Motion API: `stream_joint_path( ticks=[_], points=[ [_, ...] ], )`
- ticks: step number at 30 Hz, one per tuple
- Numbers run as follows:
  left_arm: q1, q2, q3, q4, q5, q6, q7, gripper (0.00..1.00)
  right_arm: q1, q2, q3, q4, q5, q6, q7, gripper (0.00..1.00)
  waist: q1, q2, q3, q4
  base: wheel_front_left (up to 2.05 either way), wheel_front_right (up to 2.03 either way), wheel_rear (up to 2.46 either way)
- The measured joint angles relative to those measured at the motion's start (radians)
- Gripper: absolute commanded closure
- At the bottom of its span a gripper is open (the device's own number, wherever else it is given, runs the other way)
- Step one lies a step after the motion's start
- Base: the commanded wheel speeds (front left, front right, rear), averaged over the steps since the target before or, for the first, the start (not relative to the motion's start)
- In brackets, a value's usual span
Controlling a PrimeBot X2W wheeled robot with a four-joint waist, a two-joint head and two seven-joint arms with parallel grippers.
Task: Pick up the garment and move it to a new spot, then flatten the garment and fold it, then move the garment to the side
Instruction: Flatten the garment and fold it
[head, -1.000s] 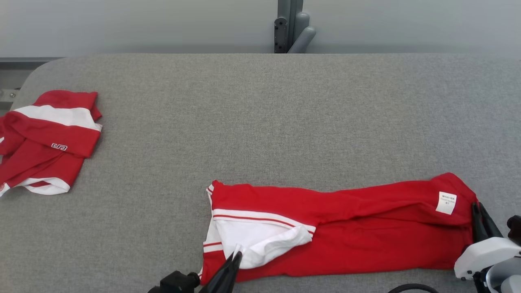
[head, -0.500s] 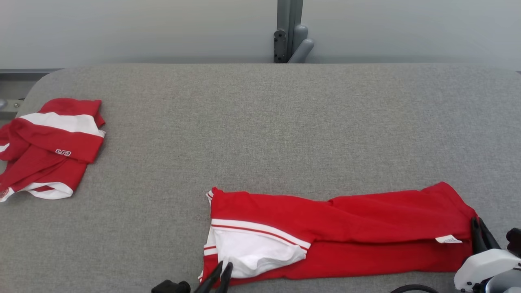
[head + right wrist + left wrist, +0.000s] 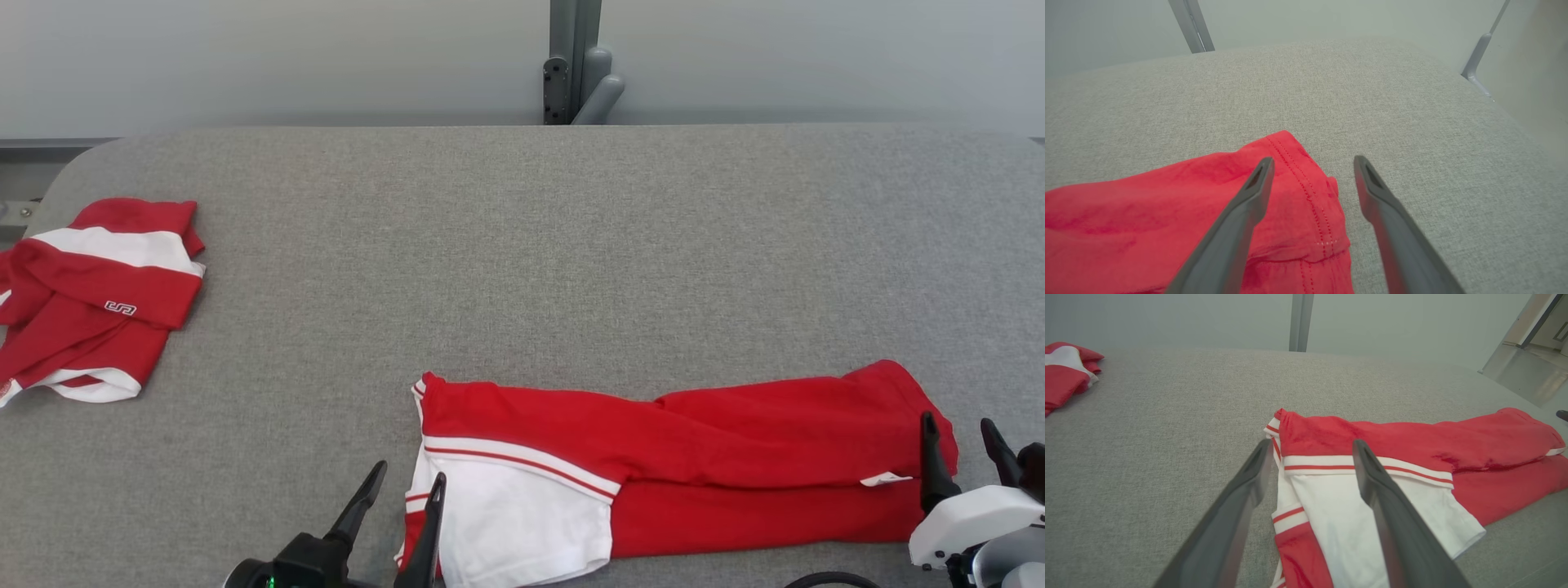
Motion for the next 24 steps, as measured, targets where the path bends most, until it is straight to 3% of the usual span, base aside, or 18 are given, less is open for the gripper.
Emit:
stream_joint_path(
  ticks=[10,24],
  points=[
    [-0.003,-0.021,0.015,-0.026,0.035,0.0,0.0,0.0,-0.009,-0.002,-0.008,0.02,-0.006,0.0,0.0,0.0,0.0,0.0,0.024,0.015,0.0,0.0,0.0],
    [-0.017,-0.03,0.008,-0.042,0.042,0.0,0.0,0.0,-0.055,-0.008,-0.01,0.214,0.001,0.0,0.0,0.0,0.0001,0.0,0.051,0.052,0.0,0.0,0.0]
  ],
)
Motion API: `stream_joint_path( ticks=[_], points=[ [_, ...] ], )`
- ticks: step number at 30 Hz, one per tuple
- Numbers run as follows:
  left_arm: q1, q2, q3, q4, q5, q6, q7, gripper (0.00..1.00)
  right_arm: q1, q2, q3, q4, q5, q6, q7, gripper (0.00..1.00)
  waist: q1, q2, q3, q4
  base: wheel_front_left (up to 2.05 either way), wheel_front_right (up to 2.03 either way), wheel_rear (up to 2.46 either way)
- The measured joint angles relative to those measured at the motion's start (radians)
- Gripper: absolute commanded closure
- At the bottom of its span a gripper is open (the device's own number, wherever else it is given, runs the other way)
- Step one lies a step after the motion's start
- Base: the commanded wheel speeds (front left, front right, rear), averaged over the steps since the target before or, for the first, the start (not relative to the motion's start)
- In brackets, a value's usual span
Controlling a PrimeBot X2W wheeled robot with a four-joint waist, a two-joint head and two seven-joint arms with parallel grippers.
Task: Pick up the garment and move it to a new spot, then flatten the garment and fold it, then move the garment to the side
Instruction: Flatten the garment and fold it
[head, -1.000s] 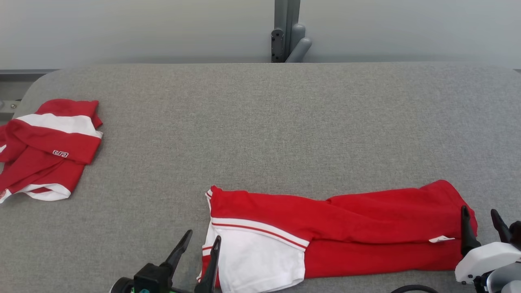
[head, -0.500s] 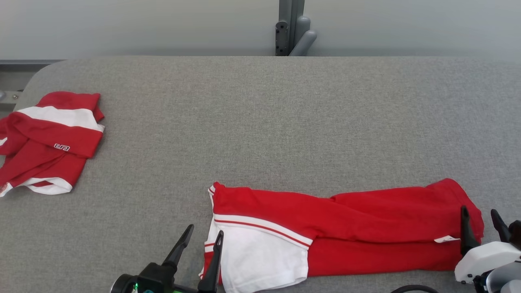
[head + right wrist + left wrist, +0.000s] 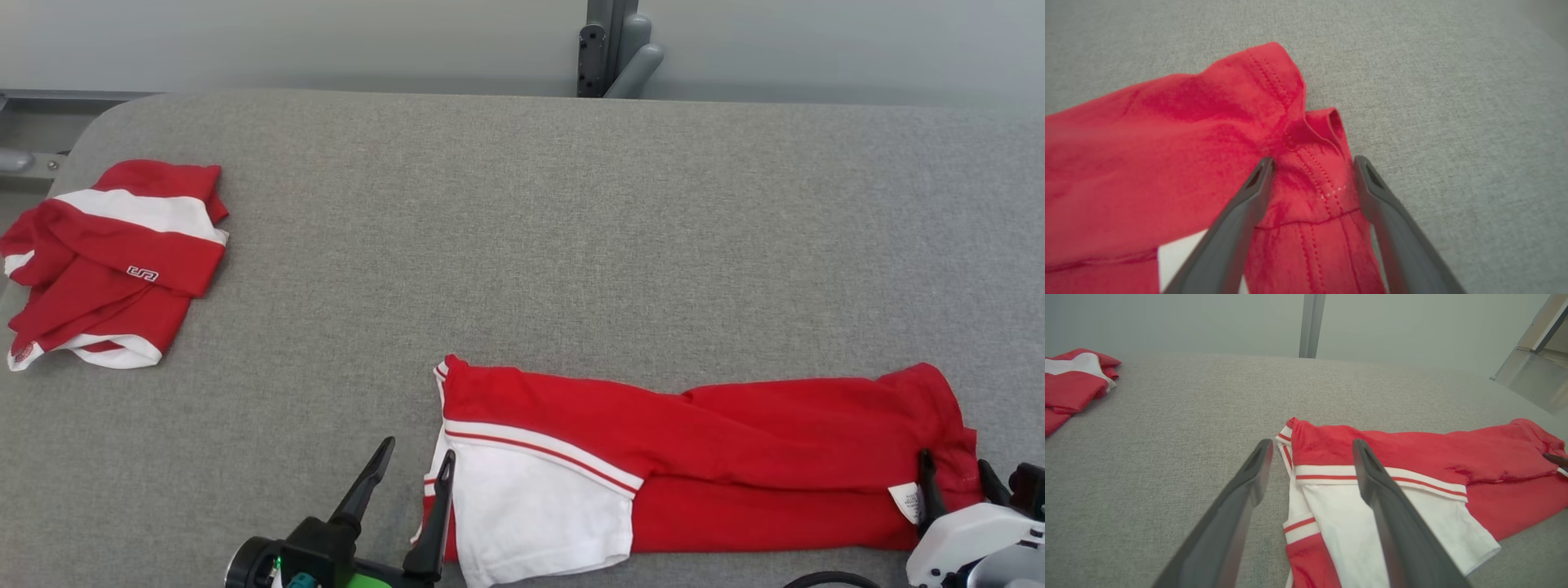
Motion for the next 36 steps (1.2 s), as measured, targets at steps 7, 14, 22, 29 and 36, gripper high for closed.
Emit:
stream_joint_path(
  ticks=[7,14,22,29,36],
  points=[
    [-0.003,-0.001,0.007,-0.005,0.002,0.0,0.0,0.0,-0.033,0.002,0.024,0.037,0.039,0.001,-0.003,1.0,0.0,-0.0001,0.007,0.001,0.0,0.0,0.0],
    [-0.007,-0.003,0.007,-0.002,0.002,0.0,0.0,0.0,-0.047,-0.008,-0.109,0.003,0.024,0.0,-0.001,1.0,0.0,-0.0001,0.014,-0.009,0.0,0.0,0.0],
    [-0.007,-0.007,0.004,0.009,-0.005,0.0,0.0,0.0,-0.021,0.033,-0.02,-0.219,-0.003,0.0,0.0,1.0,0.0,-0.0001,0.014,-0.029,0.0,0.0,0.0],
    [-0.007,-0.008,-0.017,0.019,-0.013,0.0,0.0,0.0,0.046,-0.002,0.303,-0.391,0.091,0.0,0.0,1.0,0.0,-0.0001,-0.005,-0.048,0.0,0.0,0.0],
    [-0.01,-0.01,-0.046,0.026,-0.023,0.0,0.0,0.0,0.047,-0.017,0.631,-0.423,0.208,0.0,0.0,1.0,0.0,-0.0001,-0.021,-0.025,0.0,0.0,0.0]
  ],
)
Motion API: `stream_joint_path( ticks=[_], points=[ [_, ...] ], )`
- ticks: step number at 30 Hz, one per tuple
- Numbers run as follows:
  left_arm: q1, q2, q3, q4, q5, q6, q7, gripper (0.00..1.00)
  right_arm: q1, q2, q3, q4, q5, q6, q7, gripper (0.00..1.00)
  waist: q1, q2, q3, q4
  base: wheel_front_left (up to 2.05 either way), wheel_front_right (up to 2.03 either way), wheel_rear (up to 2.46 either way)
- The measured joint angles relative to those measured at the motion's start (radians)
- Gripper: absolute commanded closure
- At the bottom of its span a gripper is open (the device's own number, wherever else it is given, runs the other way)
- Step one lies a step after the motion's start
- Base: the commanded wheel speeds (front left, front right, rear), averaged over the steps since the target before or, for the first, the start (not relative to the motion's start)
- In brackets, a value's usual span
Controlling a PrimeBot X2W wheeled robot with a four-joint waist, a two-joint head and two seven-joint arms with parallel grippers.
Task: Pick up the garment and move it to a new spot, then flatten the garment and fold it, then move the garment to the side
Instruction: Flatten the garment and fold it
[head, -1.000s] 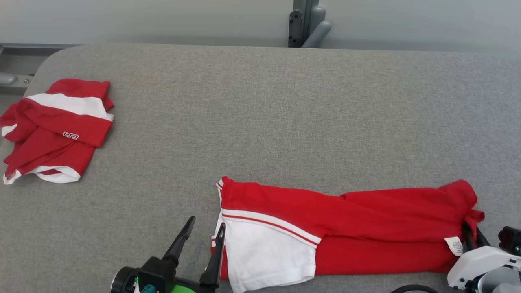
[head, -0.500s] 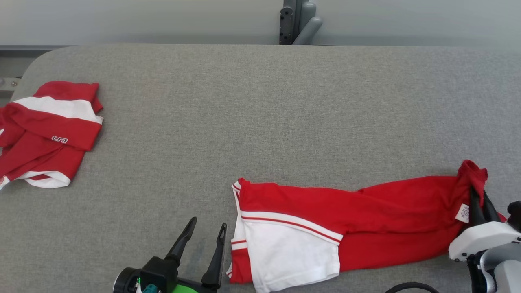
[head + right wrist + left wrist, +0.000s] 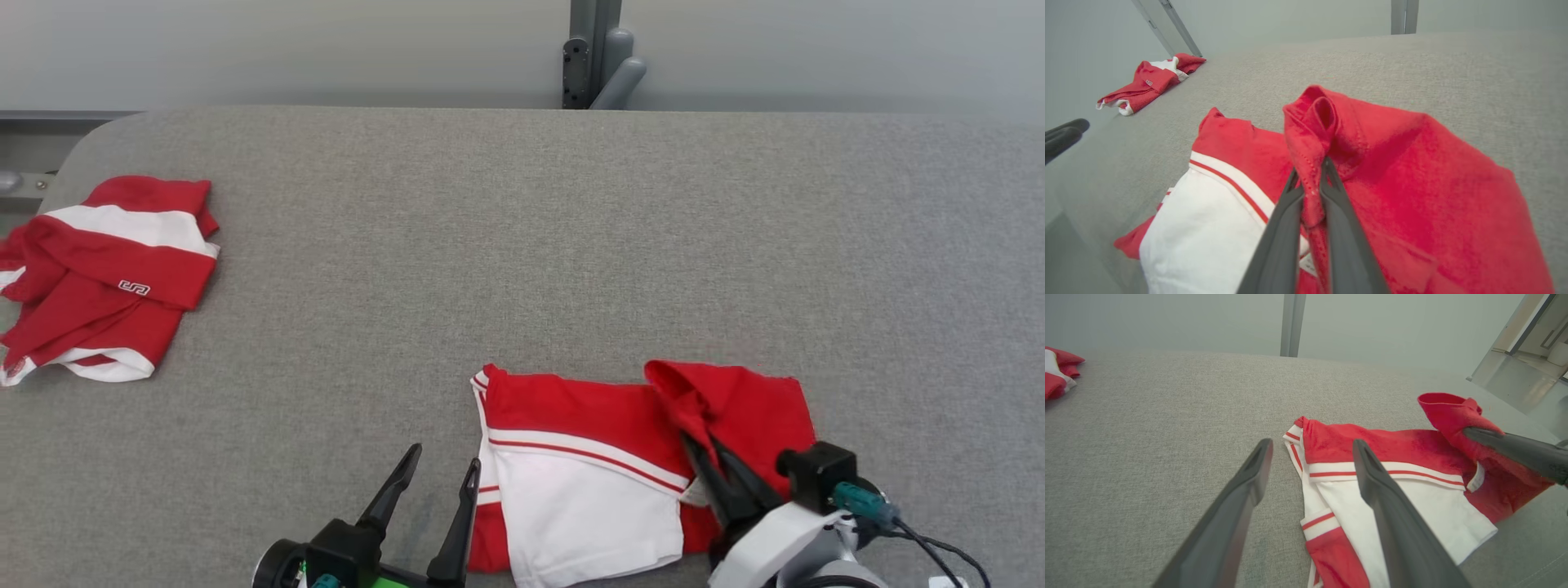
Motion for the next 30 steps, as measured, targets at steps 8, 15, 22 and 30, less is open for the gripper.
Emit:
stream_joint_path(
  ticks=[8,15,22,30],
  points=[
    [-0.01,-0.001,-0.019,0.005,-0.006,0.0,0.0,0.0,-0.121,0.036,0.208,0.071,0.062,0.0,0.0,1.0,0.0,0.0,0.0,0.074,0.0,0.0,0.0],
    [-0.01,-0.002,-0.02,0.014,-0.009,0.0,0.0,0.0,-0.203,0.088,0.279,0.136,0.075,0.0,0.0,1.0,0.0,0.0,0.009,0.15,0.0,0.0,0.0],
    [-0.012,-0.002,-0.003,0.021,-0.009,0.0,0.0,0.0,-0.238,0.119,0.277,0.179,0.096,0.0,0.0,0.0,0.0,0.0,0.02,0.179,0.0,0.0,0.0],
    [-0.024,-0.003,0.082,0.011,0.013,0.0,0.0,0.0,-0.191,0.085,0.042,0.068,0.006,0.0,0.0,0.0,0.0,0.0,0.019,0.111,0.0,0.0,0.0]
  ],
)
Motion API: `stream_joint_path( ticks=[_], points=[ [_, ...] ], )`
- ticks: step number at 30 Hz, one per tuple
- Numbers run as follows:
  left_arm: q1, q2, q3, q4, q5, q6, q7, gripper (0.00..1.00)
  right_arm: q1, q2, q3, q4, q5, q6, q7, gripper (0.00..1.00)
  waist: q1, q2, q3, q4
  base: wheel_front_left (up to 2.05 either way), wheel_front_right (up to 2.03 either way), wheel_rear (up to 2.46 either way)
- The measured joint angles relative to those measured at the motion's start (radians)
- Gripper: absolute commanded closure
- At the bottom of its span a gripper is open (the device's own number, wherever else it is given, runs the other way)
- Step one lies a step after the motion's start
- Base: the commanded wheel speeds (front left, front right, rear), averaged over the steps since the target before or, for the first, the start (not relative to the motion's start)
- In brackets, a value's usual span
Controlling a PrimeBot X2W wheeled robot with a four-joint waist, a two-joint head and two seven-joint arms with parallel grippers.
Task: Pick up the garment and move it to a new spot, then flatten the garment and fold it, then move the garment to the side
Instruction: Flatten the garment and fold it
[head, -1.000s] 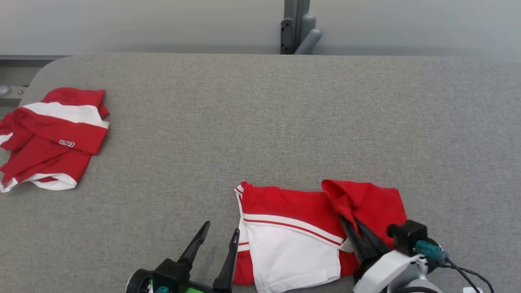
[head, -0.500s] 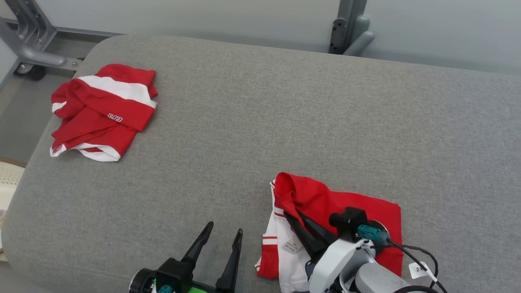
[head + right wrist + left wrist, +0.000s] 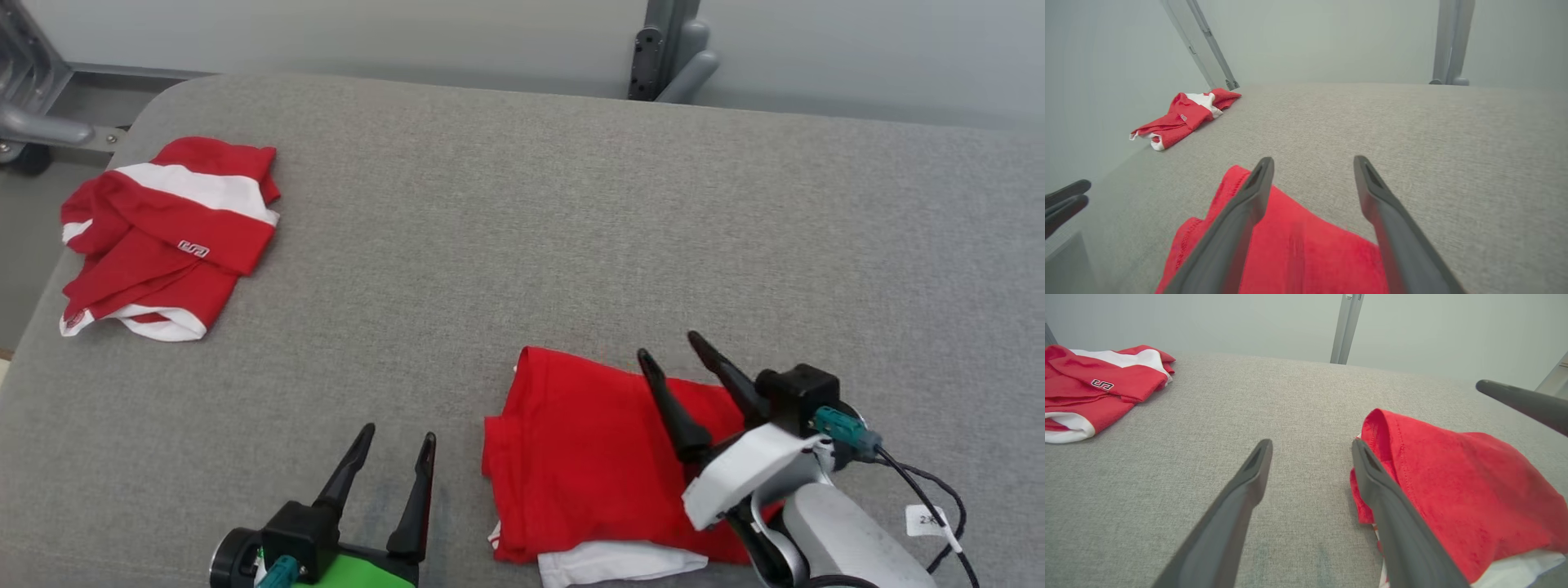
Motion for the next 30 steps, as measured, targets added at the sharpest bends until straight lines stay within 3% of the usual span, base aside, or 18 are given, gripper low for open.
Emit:
stream_joint_path(
  ticks=[12,21,30],
  points=[
    [-0.001,0.0,0.105,0.0,0.021,0.016,0.0,0.0,0.14,0.019,-0.253,-0.056,-0.152,-0.001,0.0,0.0,0.0,0.0,-0.023,-0.142,0.0,0.0,0.0],
    [0.002,0.0,0.152,-0.008,0.031,0.029,0.0,0.0,0.2,0.052,-0.328,-0.096,-0.199,-0.001,0.0,0.0,0.0,0.0,-0.041,-0.237,0.0,0.0,0.0],
    [0.016,-0.001,0.184,-0.019,0.044,0.04,0.0,0.0,0.225,0.06,-0.341,-0.116,-0.218,-0.001,0.0,0.0,0.0,0.0,-0.071,-0.299,0.0,0.0,0.0]
  ],
)
